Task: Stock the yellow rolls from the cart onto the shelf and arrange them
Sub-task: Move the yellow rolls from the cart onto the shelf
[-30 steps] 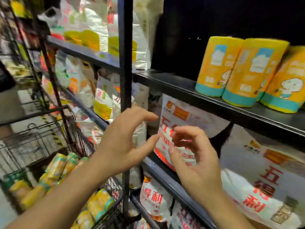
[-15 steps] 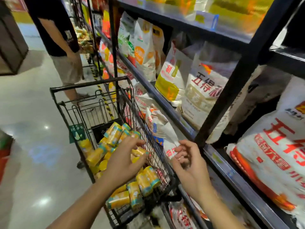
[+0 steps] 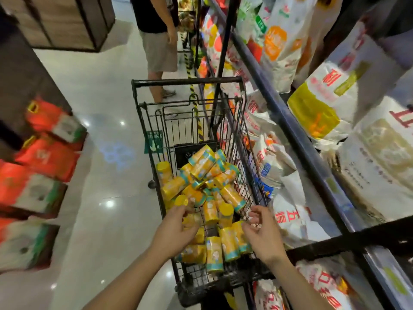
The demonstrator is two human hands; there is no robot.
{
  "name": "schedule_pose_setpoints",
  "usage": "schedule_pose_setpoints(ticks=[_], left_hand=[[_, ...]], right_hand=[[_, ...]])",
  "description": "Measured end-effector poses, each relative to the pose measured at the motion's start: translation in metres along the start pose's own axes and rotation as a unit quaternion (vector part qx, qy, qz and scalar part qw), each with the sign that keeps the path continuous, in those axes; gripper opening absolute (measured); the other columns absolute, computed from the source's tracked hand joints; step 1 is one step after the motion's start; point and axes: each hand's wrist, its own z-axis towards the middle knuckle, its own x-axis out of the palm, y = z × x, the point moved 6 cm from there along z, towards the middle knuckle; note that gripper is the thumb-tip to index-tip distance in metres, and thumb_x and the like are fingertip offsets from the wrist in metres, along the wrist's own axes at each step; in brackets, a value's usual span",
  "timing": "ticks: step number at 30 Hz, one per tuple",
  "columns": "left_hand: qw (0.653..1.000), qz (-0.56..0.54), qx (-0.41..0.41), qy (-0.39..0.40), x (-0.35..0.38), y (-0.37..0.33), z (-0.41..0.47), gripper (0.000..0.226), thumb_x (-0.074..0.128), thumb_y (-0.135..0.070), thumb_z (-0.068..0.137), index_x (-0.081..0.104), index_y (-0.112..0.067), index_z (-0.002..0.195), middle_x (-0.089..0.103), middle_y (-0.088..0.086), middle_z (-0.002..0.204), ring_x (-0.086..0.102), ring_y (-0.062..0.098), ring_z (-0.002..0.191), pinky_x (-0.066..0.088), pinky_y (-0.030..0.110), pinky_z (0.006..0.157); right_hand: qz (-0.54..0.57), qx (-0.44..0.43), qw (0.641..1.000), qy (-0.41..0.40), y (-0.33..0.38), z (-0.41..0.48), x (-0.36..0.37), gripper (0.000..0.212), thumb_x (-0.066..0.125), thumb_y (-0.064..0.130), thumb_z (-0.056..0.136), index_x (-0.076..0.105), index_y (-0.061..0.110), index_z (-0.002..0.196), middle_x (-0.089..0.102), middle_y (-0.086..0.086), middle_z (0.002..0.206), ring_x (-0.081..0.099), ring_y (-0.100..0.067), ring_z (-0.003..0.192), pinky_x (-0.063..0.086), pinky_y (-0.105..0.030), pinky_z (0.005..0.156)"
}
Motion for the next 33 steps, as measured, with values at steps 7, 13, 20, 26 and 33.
schedule_pose_setpoints(ticks=[7,13,20,26,33], left_hand=[[0.994,0.003,-0.107,0.001,0.017,0.037,0.043,0.032,0.07,-0.032,0.086,0.057,-0.021,0.113,0.055,-0.003,0.106,0.054,0.012,0.097,0.041,0.021,0.081],[0.984,0.008,-0.178,0.006,0.044,0.056,0.115,0.039,0.069,-0.03,0.085,0.056,-0.018,0.12,0.055,0.0,0.111,0.055,0.017,0.102,0.044,0.027,0.083],[0.978,0.005,-0.21,-0.005,0.073,0.077,0.206,0.039,0.066,-0.033,0.089,0.053,-0.017,0.122,0.052,-0.002,0.113,0.055,0.018,0.103,0.041,0.025,0.077],[0.969,-0.02,-0.246,-0.003,0.092,0.11,0.257,0.048,0.067,-0.032,0.087,0.049,-0.016,0.129,0.05,0.004,0.127,0.056,0.023,0.109,0.044,0.028,0.083],[0.974,-0.037,-0.224,-0.012,0.108,0.118,0.297,0.073,0.075,-0.018,0.083,0.038,-0.01,0.145,0.046,0.01,0.141,0.043,0.027,0.132,0.033,0.025,0.099]], right_hand=[[-0.023,0.091,0.995,0.046,-0.052,0.092,0.033,0.05,0.073,0.028,0.075,0.055,0.011,0.118,0.056,-0.001,0.093,0.057,-0.02,0.084,0.044,-0.023,0.067],[-0.106,0.133,0.98,0.102,-0.083,0.176,0.06,0.046,0.067,0.019,0.09,0.047,0.016,0.132,0.058,-0.002,0.117,0.059,-0.023,0.099,0.044,-0.029,0.075],[-0.069,0.209,0.969,0.113,-0.111,0.255,0.095,0.05,0.072,0.041,0.086,0.05,0.016,0.125,0.06,-0.002,0.118,0.059,-0.025,0.105,0.048,-0.037,0.082],[-0.003,0.252,0.966,0.065,-0.137,0.311,0.12,0.041,0.071,0.038,0.086,0.049,0.019,0.114,0.063,-0.002,0.11,0.059,-0.022,0.102,0.05,-0.039,0.087],[0.038,0.346,0.937,0.038,-0.162,0.335,0.126,0.057,0.069,0.02,0.09,0.042,0.005,0.138,0.055,-0.016,0.135,0.053,-0.034,0.123,0.04,-0.032,0.086]])
